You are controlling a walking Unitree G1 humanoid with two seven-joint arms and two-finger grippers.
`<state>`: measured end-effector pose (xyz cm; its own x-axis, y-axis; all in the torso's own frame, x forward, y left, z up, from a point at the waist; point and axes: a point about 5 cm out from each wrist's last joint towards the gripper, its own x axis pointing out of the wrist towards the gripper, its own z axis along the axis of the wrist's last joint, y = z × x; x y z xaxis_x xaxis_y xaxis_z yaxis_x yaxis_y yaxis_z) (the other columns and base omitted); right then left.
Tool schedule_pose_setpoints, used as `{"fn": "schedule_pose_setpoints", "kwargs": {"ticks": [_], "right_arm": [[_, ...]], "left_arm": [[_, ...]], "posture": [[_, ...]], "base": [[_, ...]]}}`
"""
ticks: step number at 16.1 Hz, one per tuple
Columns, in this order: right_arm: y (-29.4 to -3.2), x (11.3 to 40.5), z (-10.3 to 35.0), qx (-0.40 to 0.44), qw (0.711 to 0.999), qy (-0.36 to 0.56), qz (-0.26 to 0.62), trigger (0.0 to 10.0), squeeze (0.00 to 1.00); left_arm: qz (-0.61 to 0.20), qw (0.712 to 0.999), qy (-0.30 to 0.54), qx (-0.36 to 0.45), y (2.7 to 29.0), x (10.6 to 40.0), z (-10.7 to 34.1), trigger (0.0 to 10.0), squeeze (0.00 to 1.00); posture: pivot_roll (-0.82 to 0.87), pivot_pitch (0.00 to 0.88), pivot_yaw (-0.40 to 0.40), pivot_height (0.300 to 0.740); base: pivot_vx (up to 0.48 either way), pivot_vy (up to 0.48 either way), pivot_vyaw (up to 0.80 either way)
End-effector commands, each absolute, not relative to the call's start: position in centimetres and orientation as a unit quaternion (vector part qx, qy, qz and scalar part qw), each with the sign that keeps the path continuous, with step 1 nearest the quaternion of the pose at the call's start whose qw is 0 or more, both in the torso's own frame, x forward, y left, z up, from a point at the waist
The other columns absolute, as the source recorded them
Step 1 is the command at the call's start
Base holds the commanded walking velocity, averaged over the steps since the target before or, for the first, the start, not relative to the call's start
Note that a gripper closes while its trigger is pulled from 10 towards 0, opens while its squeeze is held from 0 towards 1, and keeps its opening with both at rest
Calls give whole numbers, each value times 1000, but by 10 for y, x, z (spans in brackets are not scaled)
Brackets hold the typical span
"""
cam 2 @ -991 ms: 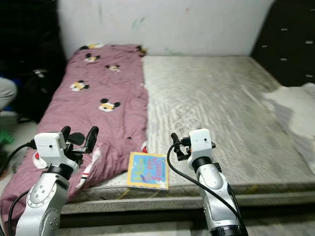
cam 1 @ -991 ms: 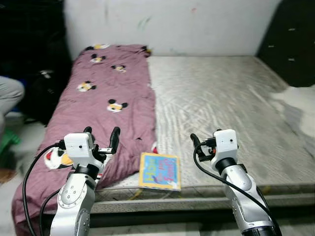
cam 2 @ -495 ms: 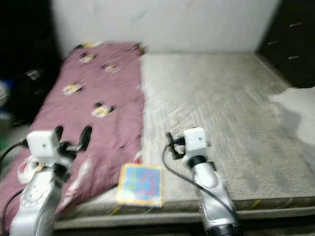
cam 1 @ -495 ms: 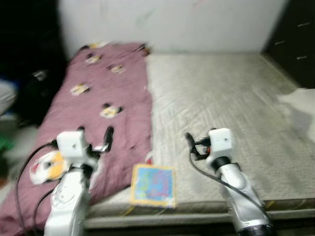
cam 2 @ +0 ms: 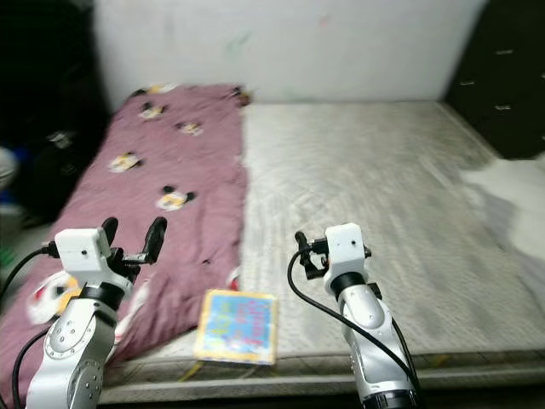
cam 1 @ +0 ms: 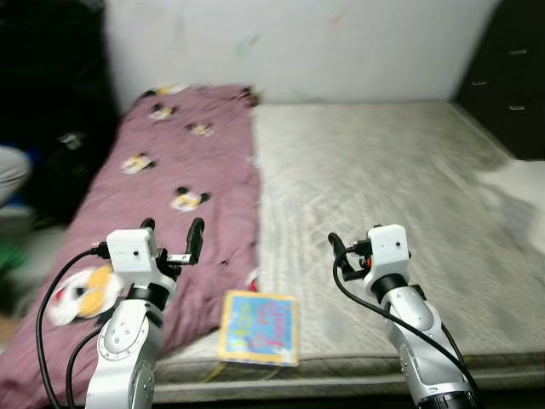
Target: Clean up the room
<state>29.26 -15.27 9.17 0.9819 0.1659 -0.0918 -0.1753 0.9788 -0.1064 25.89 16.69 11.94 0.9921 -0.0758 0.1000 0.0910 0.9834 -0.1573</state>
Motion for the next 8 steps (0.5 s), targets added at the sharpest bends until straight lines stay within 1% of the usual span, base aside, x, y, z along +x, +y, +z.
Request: {"fn": "schedule_pose_setpoints", "kwargs": {"ticks": [1,2,3,5,7,8], "right_arm": [[-154,292,92,-58,994,41,81,10000,0],[-155,291,92,-61,994,41,80,10000,0],[-156,291,92,-62,994,41,78,10000,0],[-164,297,95,-58,995,44,68,10000,0],[-168,301,98,-58,995,46,66,10000,0],[-171,302,95,-44,996,58,53,10000,0]], "left_arm": [[-36,995,-48,-75,167,260,121,10000,0],[-21,996,-47,-76,170,259,122,10000,0],[-14,996,-45,-76,171,259,121,10000,0],[30,997,-39,-64,176,258,117,10000,0],[53,995,-33,-81,178,253,116,10000,0],[66,994,-24,-83,182,247,112,10000,0]], "posture": [[-38,0,10,740],[-37,0,10,740],[-38,0,7,740],[-38,5,-9,740],[-31,23,-12,740],[-34,39,-13,740]], "base": [[0,0,-800],[0,0,-800],[0,0,-444],[0,0,0],[0,0,0],[0,0,0]]}}
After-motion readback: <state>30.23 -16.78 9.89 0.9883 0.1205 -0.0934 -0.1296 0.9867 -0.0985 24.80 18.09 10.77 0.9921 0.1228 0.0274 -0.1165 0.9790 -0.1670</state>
